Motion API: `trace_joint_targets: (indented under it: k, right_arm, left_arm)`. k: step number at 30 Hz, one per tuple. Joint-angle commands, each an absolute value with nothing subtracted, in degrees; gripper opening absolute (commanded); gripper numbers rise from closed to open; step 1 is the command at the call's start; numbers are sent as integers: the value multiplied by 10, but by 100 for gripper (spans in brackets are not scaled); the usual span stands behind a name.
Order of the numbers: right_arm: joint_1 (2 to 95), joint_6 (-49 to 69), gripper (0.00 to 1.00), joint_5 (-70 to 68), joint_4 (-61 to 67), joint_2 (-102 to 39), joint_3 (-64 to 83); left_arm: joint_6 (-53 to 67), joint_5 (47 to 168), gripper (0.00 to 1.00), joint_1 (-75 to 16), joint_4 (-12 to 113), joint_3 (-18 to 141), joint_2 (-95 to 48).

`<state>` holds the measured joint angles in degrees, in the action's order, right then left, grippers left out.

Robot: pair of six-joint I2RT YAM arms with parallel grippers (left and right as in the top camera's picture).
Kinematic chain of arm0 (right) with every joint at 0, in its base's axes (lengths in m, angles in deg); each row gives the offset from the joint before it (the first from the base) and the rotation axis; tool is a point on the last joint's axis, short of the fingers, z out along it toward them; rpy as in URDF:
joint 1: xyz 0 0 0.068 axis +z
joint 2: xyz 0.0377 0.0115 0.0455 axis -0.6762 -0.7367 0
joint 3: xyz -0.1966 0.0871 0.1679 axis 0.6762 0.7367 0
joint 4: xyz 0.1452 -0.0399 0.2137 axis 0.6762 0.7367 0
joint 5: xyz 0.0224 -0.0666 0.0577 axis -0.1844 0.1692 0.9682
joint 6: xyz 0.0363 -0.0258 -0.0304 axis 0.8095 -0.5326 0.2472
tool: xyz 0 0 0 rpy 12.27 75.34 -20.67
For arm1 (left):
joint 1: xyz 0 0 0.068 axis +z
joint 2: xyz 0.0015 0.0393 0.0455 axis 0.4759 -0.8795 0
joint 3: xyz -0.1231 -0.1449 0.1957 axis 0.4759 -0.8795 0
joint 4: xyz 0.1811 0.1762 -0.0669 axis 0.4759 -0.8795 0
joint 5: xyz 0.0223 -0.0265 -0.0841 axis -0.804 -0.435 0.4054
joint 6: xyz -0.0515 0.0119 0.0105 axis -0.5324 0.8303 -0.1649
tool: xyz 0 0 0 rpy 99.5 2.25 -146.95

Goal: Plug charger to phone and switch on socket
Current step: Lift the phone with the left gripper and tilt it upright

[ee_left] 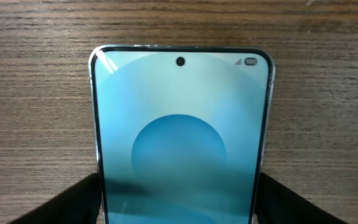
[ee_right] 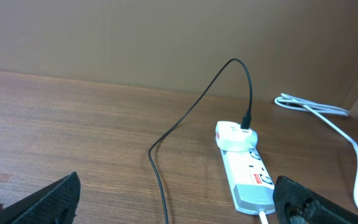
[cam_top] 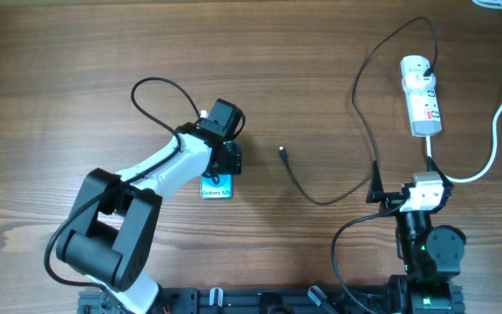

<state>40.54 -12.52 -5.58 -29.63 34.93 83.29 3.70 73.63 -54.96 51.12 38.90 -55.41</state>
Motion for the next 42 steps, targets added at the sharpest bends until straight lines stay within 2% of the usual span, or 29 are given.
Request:
trace_joint_targets:
  k: [1,9,11,14,16,19,21,30,33,36,42]
  right_arm:
    - [403,-115,99,-63,-298,351,834]
    - [403,-115,100,-63,-298,351,834]
    - [403,-115,99,-63,-298,351,834]
    - [403,-115,100,-63,-298,351,834]
    - [403,-115,100,-63,-298,351,834]
    - [403,-115,100,-63,-298,351,834]
    - [403,-115,100,-63,-298,351,834]
    - [403,-115,100,-63,-298,351,834]
    - [403,-115,100,-63,-298,351,834]
    - [403,-115,100,-63,-298,351,834]
    - [403,-115,100,-63,-298,351,834]
  left_arm:
    - [38,721,82,-549,505,366,-583]
    - [38,757,84,-549,477,366,-583]
    - [68,772,74,-549,481,366,-583]
    - [73,774,74,-549,482,366,-583]
    - [73,774,63,-549,485,366,-583]
    - [73,771,63,-549,483,368,-582]
    - [73,771,55,-549,465,389,-574]
    - [66,778,54,-549,325,531,-536]
    - [66,836,55,-549,267,582,-533]
    - [65,977,56,-549,192,657,-533]
    - [48,1205,56,-538,154,668,-533]
